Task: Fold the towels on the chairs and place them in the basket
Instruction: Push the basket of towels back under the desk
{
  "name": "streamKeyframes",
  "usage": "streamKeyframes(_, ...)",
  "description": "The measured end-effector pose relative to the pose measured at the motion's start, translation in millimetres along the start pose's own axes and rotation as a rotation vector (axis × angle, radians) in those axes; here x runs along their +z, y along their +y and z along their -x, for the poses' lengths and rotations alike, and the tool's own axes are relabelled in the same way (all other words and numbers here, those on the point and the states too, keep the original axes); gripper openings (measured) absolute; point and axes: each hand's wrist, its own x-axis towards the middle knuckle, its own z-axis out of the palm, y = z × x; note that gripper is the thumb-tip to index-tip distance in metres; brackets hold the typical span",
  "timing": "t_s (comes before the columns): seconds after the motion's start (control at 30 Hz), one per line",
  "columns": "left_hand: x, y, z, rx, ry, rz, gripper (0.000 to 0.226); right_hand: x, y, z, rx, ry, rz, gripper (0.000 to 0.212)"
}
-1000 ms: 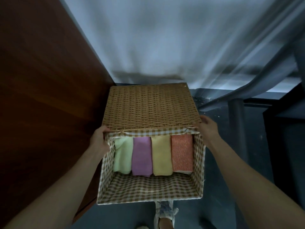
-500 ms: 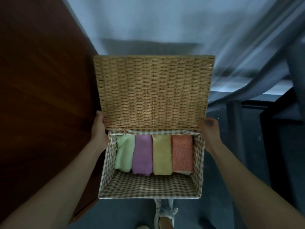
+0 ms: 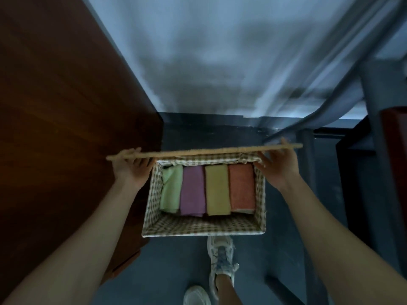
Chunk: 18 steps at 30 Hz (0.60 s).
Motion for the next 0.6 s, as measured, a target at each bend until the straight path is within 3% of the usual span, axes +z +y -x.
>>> streamKeyframes(0.13, -28, 2, 25, -0.096, 0.044, -0.222, 0.016, -14, -3, 28, 0.119, 0.072, 0.002, 0.025)
streamKeyframes(0.23, -62, 3, 26, -0.173, -0.026, -0.533, 0.026, -32, -4, 41, 0.199, 0.167, 0.321, 0.013)
streamKeyframes(0.3, -76, -5, 23, -0.180, -0.014, -0.723, 0.031, -46, 3, 41, 0.223, 0.185, 0.486, 0.023)
streamKeyframes(0.4, -80, -27, 21, -0.071, 0.030, -0.878, 0.031, -57, 24, 39, 0.127, 0.211, 0.642, 0.033)
streamKeyframes(0.6, -90, -62, 6, 0.132, 0.114, -1.097, 0.032, -71, 66, 31, 0.013, 0.365, 0.751, 0.032)
